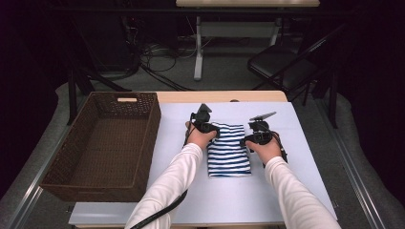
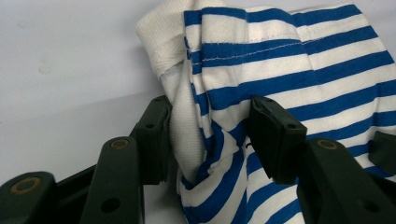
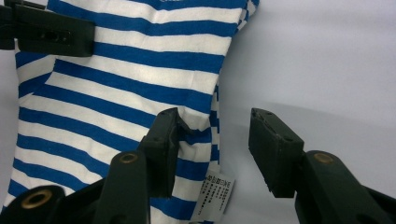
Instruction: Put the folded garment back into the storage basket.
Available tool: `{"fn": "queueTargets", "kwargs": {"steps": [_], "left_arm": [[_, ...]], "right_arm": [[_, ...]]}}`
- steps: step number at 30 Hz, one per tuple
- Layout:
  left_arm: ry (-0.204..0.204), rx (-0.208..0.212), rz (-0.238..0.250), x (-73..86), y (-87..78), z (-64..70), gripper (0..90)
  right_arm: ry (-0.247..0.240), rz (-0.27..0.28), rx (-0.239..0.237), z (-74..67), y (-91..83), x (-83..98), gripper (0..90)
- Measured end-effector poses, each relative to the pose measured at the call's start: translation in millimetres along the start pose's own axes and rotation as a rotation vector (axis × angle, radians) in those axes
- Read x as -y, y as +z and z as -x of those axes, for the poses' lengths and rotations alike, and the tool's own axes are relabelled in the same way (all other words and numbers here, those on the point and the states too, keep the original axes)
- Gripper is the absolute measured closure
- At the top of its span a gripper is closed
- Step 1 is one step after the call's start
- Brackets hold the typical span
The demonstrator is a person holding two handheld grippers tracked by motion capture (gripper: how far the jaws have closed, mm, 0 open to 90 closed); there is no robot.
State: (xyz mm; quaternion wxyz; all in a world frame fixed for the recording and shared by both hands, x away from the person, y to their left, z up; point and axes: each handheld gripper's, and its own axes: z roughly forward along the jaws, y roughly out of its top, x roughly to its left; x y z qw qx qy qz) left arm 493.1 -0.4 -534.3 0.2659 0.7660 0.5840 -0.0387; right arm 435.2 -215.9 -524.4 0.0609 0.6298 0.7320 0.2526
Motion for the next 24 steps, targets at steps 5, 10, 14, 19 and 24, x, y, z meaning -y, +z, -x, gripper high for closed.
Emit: {"fn": "queueTargets", "kwargs": {"steps": [5,10,14,19,24], "left_arm": [[0.003,0.003,-0.001,0.3,-0.3,-0.4,52.5],[0.011,-0.002,0.010,1.8,0.0,-0.5,53.7],[0.010,-0.002,0.009,1.8,0.0,-0.6,54.6],[0.011,-0.003,0.011,2.0,0.4,-0.3,55.7],[0.012,-0.001,0.013,2.2,0.4,-0.4,56.1]], "right_arm": [[0.009,0.001,-0.008,-0.5,1.9,-0.7,55.4],[0.022,-0.015,-0.013,-1.7,5.4,-0.5,57.1],[0.030,-0.024,-0.010,-3.1,8.1,-0.6,59.7],[0.052,-0.035,-0.024,-2.9,11.1,-0.9,63.3],[0.057,-0.035,-0.032,-3.1,13.0,-0.7,66.8]]}}
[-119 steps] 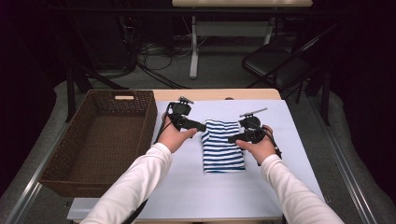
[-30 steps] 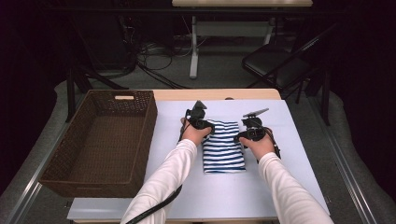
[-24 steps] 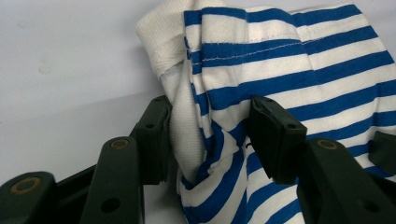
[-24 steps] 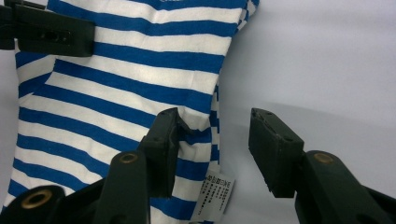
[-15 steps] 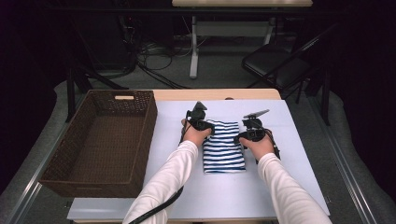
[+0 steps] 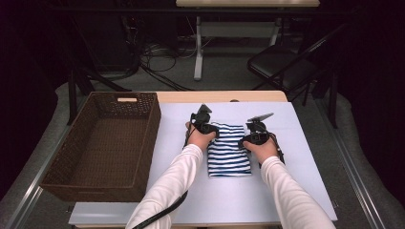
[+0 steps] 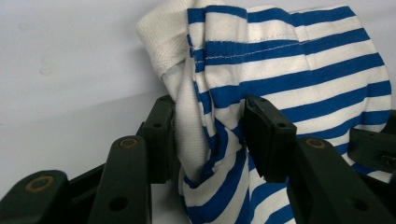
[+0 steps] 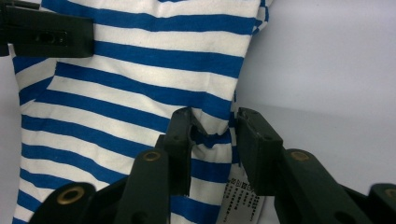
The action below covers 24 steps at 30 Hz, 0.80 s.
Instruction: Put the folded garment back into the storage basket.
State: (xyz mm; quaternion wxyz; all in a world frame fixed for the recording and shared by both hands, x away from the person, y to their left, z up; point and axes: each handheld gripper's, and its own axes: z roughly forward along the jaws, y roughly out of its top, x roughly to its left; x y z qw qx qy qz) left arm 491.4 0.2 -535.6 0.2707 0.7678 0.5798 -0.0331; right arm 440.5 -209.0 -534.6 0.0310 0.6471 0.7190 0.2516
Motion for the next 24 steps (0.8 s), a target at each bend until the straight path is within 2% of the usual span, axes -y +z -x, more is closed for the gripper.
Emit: {"fn": "queueTargets", "kwargs": {"steps": [8,10,14,15,16,17,24], "left_arm": [[0.002,0.002,-0.002,-0.1,-0.2,-0.7,57.1],[0.001,0.003,0.000,-0.1,0.0,-0.8,57.3],[-0.002,0.004,-0.001,-0.3,0.1,-0.9,57.4],[-0.002,0.005,-0.001,-0.3,0.1,-1.0,57.5],[-0.004,0.005,0.000,-0.3,0.1,-1.0,57.6],[-0.004,0.006,0.000,-0.3,0.2,-1.2,57.7],[-0.006,0.004,0.000,-0.3,0.3,-0.9,58.0]], "right_arm": [[0.033,-0.010,-0.006,-1.0,1.2,-0.4,71.9],[0.080,-0.013,-0.014,-0.5,0.9,-1.0,71.7],[0.110,-0.030,-0.003,1.0,0.6,-1.4,69.5],[0.136,-0.027,-0.008,0.6,1.1,-1.7,69.1],[0.138,-0.037,-0.005,2.1,0.6,-2.0,68.9],[0.169,-0.047,-0.016,3.1,0.7,-3.2,68.5],[0.197,-0.068,-0.030,6.6,1.1,-5.1,67.7]]}}
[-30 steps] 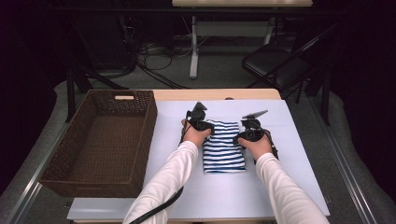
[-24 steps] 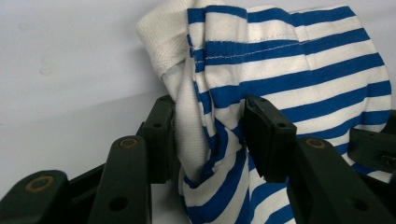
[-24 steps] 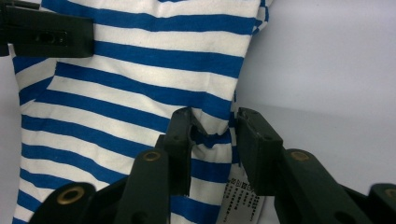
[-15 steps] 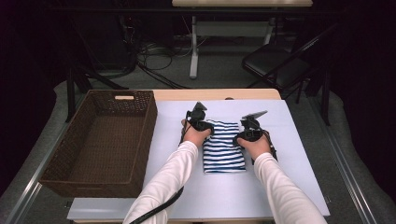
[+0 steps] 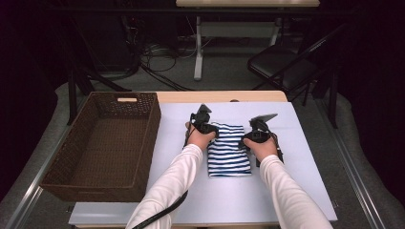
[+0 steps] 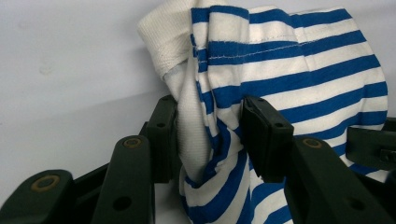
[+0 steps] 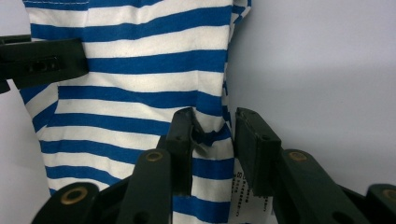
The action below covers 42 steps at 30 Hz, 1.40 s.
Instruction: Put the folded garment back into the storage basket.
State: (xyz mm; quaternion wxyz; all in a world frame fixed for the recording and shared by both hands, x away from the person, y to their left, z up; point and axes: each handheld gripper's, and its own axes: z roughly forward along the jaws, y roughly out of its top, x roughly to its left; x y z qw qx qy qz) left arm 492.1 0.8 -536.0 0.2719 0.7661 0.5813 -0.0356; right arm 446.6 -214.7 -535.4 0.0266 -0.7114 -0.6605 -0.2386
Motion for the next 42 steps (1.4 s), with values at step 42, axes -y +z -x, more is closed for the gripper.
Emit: {"fn": "queueTargets", "kwargs": {"steps": [42], "left_arm": [[-0.062,0.053,-0.019,-3.6,-2.4,-3.0,70.4]], "right_arm": [[0.061,-0.033,-0.066,0.4,-4.7,-4.1,82.9]]}}
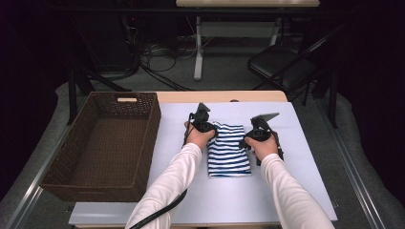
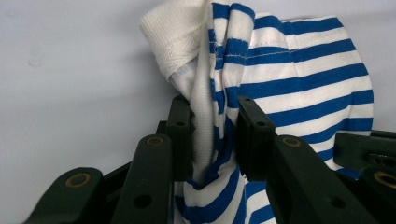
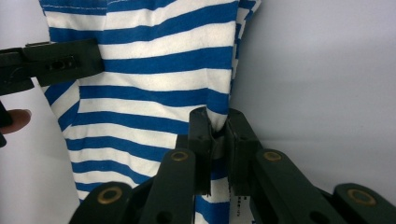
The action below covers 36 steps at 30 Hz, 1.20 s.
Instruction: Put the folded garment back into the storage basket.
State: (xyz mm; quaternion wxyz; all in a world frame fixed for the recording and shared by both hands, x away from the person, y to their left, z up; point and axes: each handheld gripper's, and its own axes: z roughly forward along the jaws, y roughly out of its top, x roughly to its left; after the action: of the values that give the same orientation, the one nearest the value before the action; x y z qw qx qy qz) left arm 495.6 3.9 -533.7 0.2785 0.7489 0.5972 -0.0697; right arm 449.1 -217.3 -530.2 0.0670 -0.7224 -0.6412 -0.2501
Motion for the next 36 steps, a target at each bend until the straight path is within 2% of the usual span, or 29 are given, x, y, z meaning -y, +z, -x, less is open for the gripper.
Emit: {"fn": "queueTargets", "kwargs": {"steps": [3,11,12,14,18,20,23,31,36], "left_arm": [[0.001,-0.003,0.002,0.1,-0.4,0.6,70.8],[-0.004,0.009,-0.002,-0.4,-3.7,0.5,71.3],[-0.009,0.012,-0.002,-0.5,-4.1,0.9,71.4],[-0.011,0.014,-0.005,-0.8,-5.2,1.3,71.4],[-0.011,0.013,0.001,-1.1,-7.0,2.5,71.5],[-0.012,0.016,-0.003,-1.5,-8.7,2.9,71.6],[-0.014,0.019,-0.002,-2.2,-11.3,3.7,71.7],[0.005,0.012,-0.003,-4.2,-19.1,5.0,71.6],[-0.006,0.016,0.001,-4.7,-24.3,4.1,71.6]], "right_arm": [[-0.017,0.008,-0.014,1.6,-1.2,0.1,83.0],[-0.007,0.002,-0.020,1.0,-5.5,-0.4,83.0],[0.005,0.007,-0.021,-0.1,-6.2,-0.4,83.0],[0.001,-0.013,-0.020,-0.3,-8.8,-0.9,83.0],[-0.001,-0.001,-0.021,-1.8,-10.9,-0.9,83.0],[0.009,0.000,-0.038,-2.5,-12.9,-1.1,83.0],[0.008,-0.009,-0.031,-2.6,-14.4,-1.3,83.0],[0.024,-0.001,-0.065,-4.3,-19.3,-0.2,83.1],[0.017,-0.002,-0.071,-8.2,-22.2,0.0,83.1]]}}
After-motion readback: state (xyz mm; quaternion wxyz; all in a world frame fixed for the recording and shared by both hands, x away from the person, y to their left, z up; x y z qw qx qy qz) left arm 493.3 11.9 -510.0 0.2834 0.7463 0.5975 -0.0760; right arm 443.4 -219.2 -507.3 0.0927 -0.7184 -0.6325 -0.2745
